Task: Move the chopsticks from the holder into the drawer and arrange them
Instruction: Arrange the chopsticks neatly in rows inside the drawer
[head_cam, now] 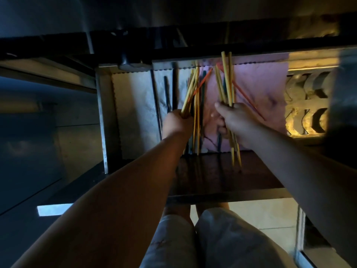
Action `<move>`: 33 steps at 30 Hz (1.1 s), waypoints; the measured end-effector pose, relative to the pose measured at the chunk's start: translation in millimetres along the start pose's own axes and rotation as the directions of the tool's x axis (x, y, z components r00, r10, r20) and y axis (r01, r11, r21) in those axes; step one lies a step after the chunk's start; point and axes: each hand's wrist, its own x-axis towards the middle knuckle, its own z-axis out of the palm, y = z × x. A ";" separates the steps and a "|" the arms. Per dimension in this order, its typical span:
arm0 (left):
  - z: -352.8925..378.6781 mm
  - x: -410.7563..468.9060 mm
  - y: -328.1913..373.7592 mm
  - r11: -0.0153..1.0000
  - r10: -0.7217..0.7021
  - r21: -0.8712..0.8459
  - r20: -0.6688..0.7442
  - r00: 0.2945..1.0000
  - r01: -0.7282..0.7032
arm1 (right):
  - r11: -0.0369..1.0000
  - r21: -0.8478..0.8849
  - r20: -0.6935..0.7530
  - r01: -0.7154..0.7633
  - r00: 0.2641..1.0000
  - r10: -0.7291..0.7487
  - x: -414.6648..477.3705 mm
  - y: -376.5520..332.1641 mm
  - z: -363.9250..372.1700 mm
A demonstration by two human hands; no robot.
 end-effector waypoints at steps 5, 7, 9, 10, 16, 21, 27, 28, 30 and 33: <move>11.4 -3.1 4.2 0.995 0.008 0.103 -0.058 0.998 -0.002 | 1.000 0.024 0.031 -0.019 0.999 0.019 4.7 7.2 -16.0; 15.1 -1.8 2.9 0.994 0.024 0.107 -0.101 0.995 -0.013 | 0.995 0.091 0.051 -0.033 0.998 0.028 6.6 10.8 -19.6; 15.6 -0.6 1.6 0.997 -0.011 0.078 -0.126 0.992 0.021 | 0.988 0.145 0.070 -0.050 0.997 0.040 8.0 13.5 -22.0; 15.0 1.5 0.8 0.997 -0.022 0.075 -0.134 0.991 0.032 | 0.986 0.154 0.074 -0.056 0.996 0.045 8.5 14.4 -22.7; 1.6 14.1 -4.0 0.991 -0.005 0.131 -0.187 0.982 0.030 | 0.993 0.098 0.055 -0.071 0.996 0.066 11.7 15.8 -21.9; 5.2 15.5 -10.8 0.987 0.058 0.158 -0.110 0.992 -0.040 | 0.985 0.134 0.102 -0.106 0.990 0.092 11.2 17.3 -19.7; 20.5 8.4 -9.2 0.983 0.053 0.183 -0.146 0.988 -0.026 | 0.985 0.134 0.135 -0.109 0.987 0.091 10.3 19.8 -21.8; 22.3 7.7 -9.3 0.979 0.058 0.202 -0.159 0.986 -0.025 | 0.986 0.126 0.139 -0.107 0.986 0.089 10.6 20.4 -22.4; 24.5 6.4 -7.7 0.972 0.050 0.233 -0.168 0.985 -0.010 | 0.989 0.102 0.139 -0.103 0.986 0.088 11.5 21.7 -22.5; 25.8 6.2 -3.1 0.965 0.033 0.261 -0.153 0.988 0.008 | 0.991 0.084 0.137 -0.099 0.987 0.087 13.4 24.2 -20.7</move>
